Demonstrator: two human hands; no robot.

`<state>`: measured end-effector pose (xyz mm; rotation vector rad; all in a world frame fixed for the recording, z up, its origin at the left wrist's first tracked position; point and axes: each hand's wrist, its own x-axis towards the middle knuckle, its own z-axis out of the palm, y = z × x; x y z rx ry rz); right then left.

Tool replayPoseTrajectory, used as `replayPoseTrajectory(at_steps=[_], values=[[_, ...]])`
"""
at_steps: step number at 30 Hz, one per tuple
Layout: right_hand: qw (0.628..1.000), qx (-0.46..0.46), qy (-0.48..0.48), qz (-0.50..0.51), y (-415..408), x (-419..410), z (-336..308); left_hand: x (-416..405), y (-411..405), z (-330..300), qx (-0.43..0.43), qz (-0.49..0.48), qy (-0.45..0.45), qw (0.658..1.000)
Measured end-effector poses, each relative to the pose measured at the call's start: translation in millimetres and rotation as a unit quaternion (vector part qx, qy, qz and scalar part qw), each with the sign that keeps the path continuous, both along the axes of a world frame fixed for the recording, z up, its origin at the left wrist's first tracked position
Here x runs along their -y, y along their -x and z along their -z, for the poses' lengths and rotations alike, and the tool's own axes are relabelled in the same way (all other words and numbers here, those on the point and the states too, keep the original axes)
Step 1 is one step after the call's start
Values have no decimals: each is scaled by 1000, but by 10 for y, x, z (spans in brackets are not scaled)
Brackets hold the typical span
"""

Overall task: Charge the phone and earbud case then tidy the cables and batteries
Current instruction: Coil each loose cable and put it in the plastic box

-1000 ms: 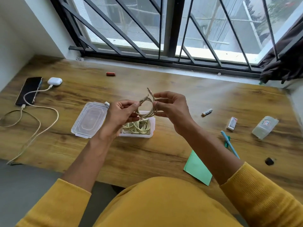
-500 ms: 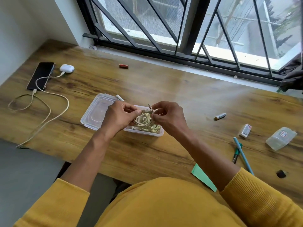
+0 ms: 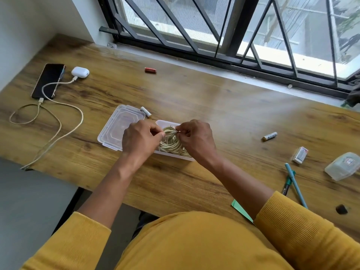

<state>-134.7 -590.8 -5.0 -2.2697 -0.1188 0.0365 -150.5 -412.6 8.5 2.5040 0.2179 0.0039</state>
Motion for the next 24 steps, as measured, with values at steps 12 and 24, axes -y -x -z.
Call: replayPoseTrajectory(at_steps=[12, 24], values=[[979, 39, 166, -108, -51, -101, 31, -21, 4, 212, 77, 28, -31, 996], [990, -4, 108, -91, -151, 11, -84, 5, -10, 184, 63, 18, 4, 998]])
